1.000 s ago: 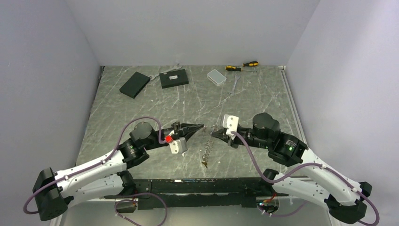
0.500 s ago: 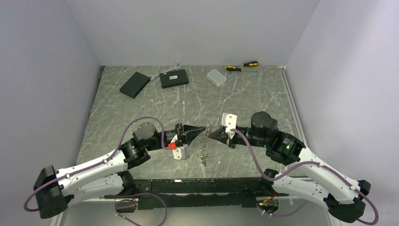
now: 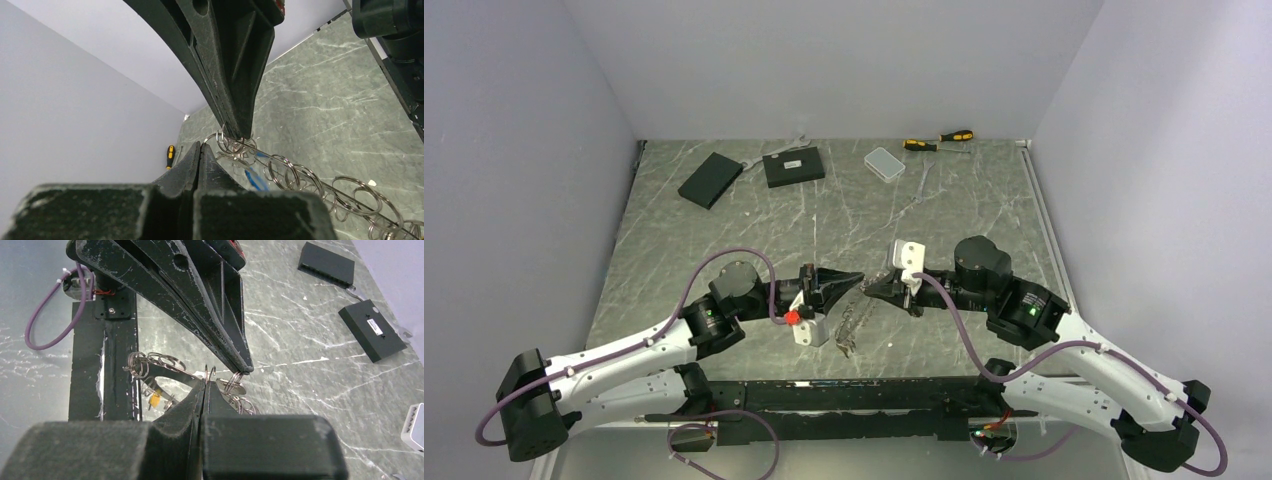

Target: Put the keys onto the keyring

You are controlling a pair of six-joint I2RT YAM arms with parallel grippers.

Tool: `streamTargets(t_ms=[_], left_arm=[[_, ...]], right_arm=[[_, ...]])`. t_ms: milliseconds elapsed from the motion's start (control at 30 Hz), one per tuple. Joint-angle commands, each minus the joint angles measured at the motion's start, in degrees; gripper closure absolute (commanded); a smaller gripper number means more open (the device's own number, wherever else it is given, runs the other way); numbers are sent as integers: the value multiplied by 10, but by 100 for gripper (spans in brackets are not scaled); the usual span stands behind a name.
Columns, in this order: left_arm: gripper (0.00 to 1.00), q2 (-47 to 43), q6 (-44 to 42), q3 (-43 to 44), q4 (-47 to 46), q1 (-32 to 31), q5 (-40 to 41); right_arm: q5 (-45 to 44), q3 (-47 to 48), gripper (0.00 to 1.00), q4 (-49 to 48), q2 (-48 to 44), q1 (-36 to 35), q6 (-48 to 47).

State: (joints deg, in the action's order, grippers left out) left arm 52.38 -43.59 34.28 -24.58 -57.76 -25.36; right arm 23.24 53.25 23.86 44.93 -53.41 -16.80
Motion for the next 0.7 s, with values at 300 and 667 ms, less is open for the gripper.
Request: streamTargets(t_ms=[300,667], left_arm=[[100,-18,-32,6,-6,-7,-34],[100,-32,-40,9,19,-9,-48]], right_arm=[[2,-9,100,-52,-18,-3,22],[-25,9,100,-34,-10,-3,47]])
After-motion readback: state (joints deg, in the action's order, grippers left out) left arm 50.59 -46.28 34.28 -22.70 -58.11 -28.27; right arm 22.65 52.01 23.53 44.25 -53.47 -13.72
